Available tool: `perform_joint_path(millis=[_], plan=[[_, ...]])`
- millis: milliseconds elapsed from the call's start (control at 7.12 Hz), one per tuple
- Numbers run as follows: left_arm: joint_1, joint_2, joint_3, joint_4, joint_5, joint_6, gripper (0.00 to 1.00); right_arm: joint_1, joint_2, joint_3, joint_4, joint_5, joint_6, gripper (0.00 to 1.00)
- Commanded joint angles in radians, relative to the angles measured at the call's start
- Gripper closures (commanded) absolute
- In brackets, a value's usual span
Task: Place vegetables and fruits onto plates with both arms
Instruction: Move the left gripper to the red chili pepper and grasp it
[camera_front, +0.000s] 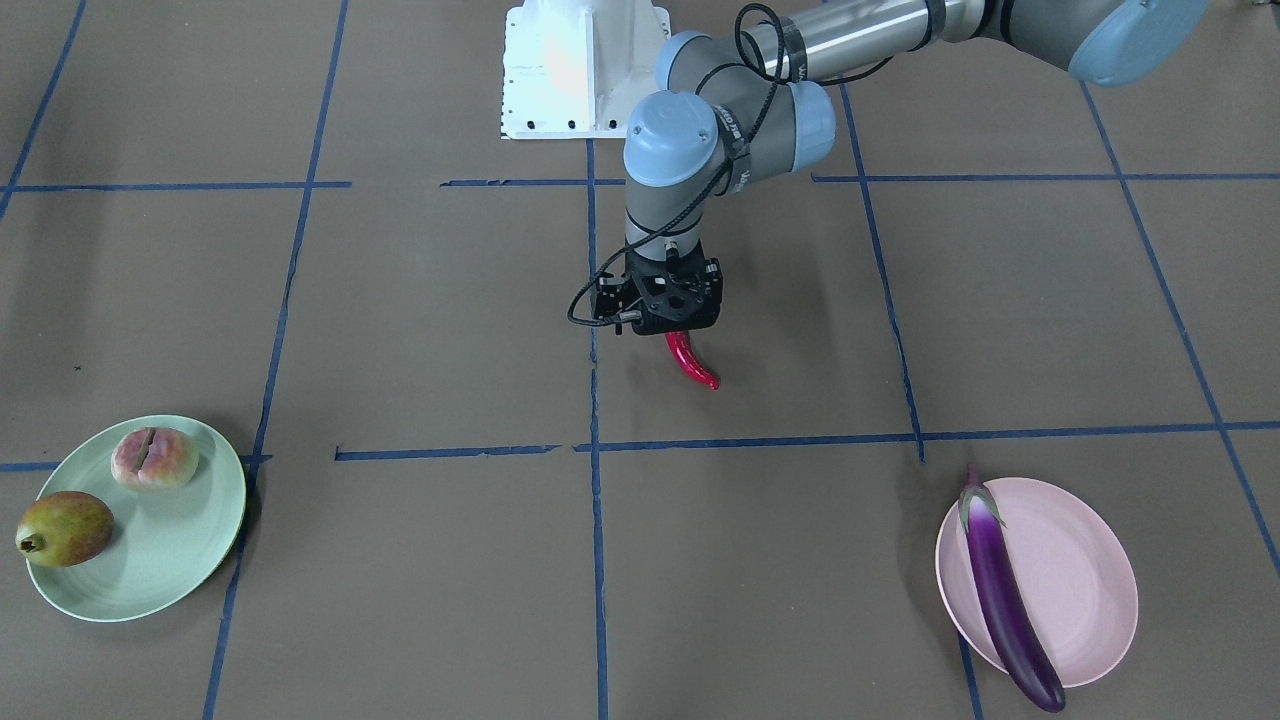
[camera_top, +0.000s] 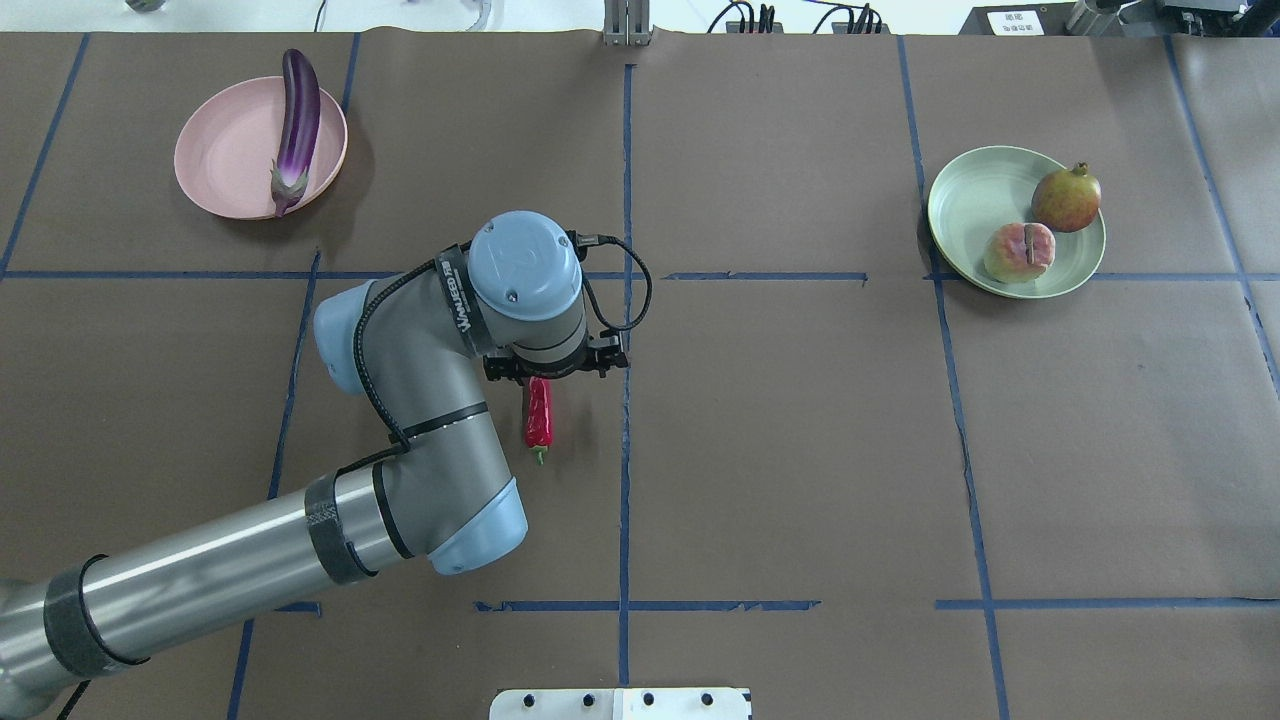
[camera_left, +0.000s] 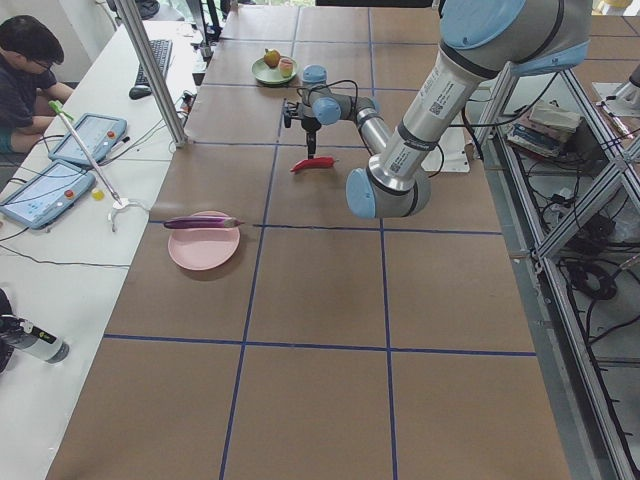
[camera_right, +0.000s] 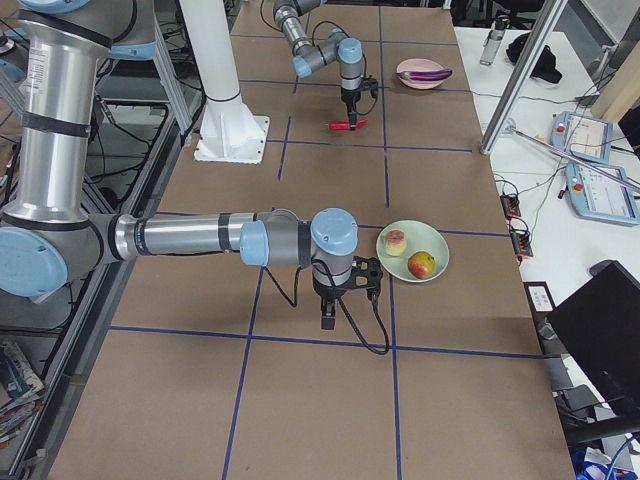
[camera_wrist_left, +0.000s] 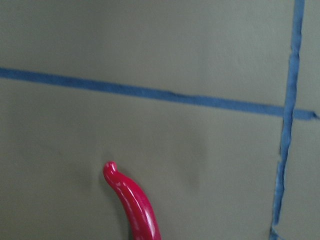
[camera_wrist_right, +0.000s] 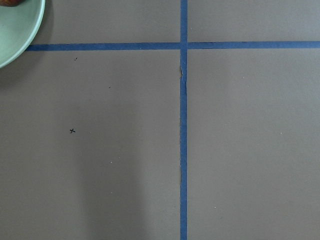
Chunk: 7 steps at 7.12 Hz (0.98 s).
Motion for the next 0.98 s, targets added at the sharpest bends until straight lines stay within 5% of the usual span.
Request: perform_joint_path(millis=[0,702,843], plan=[[0.024,0.008,-0.002,-0.001,0.009,-0.004,0.01,0.0,0.0,-0.002,0.001,0.0,0.0,0.0],[0.024,0.071,-0.056,-0.001,0.003,0.002,0.1,0.0,0.0,-0.002,0.001,0.0,0.0,0.0],[0.024,0.071,-0.057,-0.001,0.003,-0.001,0.47,0.0,0.0,0.0,0.001,0.0,0.0,0.0]])
